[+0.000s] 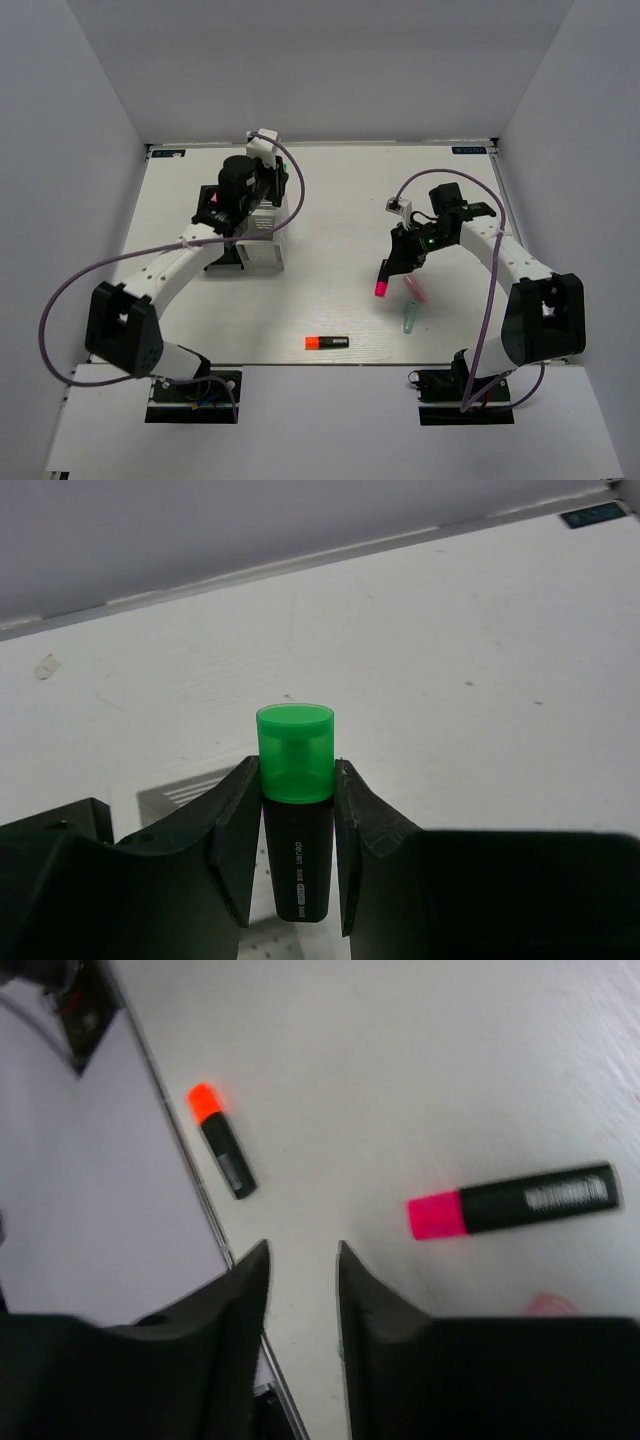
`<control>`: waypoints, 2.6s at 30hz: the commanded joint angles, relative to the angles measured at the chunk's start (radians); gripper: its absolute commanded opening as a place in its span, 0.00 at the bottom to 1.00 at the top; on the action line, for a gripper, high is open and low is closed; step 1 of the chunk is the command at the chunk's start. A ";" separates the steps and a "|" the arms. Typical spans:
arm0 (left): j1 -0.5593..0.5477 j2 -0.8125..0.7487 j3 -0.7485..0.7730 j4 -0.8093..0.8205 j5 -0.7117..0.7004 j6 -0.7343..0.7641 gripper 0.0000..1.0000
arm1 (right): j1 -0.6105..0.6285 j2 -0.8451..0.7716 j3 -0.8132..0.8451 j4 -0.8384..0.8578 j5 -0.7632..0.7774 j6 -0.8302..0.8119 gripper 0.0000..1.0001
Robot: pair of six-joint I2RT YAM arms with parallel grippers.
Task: Sort the stationery into containers
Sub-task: Place the stationery in the storage box, then pick up the stationery from the center of the board.
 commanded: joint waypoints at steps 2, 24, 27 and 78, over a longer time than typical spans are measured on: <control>0.056 0.094 0.040 0.189 -0.001 0.016 0.00 | 0.004 -0.033 -0.004 -0.110 -0.288 -0.253 0.47; 0.135 0.214 -0.034 0.329 -0.079 0.094 0.03 | 0.001 -0.121 -0.099 0.094 -0.090 -0.124 0.50; 0.136 0.227 -0.037 0.326 -0.081 0.083 0.09 | 0.000 -0.122 -0.096 0.093 -0.084 -0.121 0.56; -0.531 -0.674 -0.410 -0.935 -0.260 -0.332 0.69 | 0.265 0.438 0.089 0.108 0.933 0.726 0.38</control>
